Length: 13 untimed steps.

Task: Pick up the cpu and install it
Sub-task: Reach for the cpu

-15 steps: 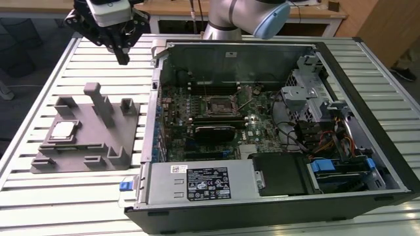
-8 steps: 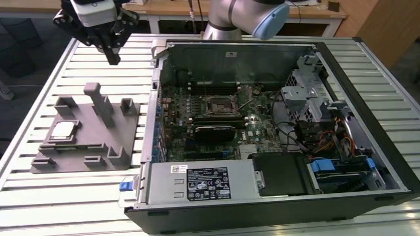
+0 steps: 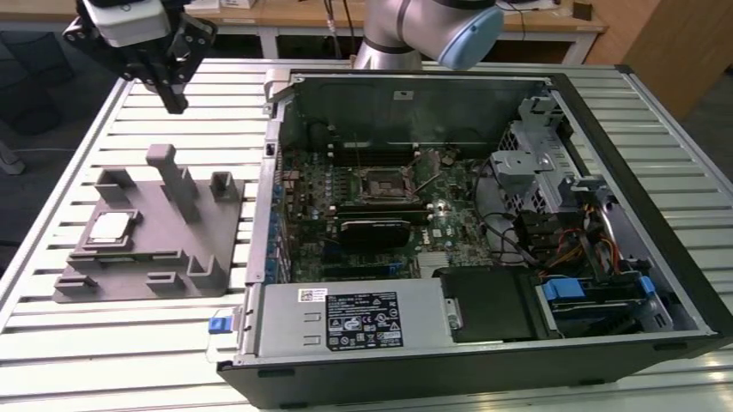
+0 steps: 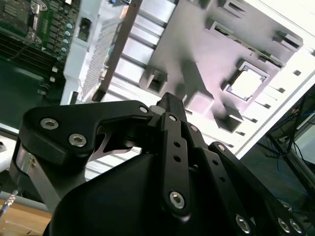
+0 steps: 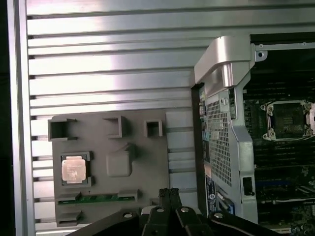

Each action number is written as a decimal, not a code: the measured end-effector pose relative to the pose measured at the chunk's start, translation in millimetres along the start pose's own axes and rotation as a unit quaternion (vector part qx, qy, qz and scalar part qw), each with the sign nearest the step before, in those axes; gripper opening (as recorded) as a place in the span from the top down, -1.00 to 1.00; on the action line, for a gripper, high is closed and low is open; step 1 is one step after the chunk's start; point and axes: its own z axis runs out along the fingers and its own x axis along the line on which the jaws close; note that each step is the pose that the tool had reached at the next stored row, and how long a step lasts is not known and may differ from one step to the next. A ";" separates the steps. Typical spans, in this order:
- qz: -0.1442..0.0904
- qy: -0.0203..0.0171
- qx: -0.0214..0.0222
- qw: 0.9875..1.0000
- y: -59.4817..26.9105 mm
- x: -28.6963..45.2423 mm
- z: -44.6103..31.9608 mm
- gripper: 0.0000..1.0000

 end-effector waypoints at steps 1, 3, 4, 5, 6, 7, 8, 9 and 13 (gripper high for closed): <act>0.000 0.000 0.000 1.000 -0.4 4.6 0.0 0.78; 0.000 0.000 0.000 1.000 -1.0 13.1 -0.3 0.78; 0.000 0.000 0.000 1.000 -1.3 16.5 -0.3 0.78; 0.000 0.000 0.000 1.000 -1.5 19.6 -0.4 0.78; 0.000 0.000 0.000 1.000 -1.7 22.5 -0.4 0.78; 0.000 0.000 0.000 1.000 -1.9 25.4 -0.4 0.78; 0.000 0.000 0.000 1.000 -2.2 28.3 -0.5 0.78; 0.000 0.000 0.000 1.000 -2.4 30.9 -0.5 0.78; 0.000 0.000 0.000 1.000 -3.2 41.2 -0.7 0.78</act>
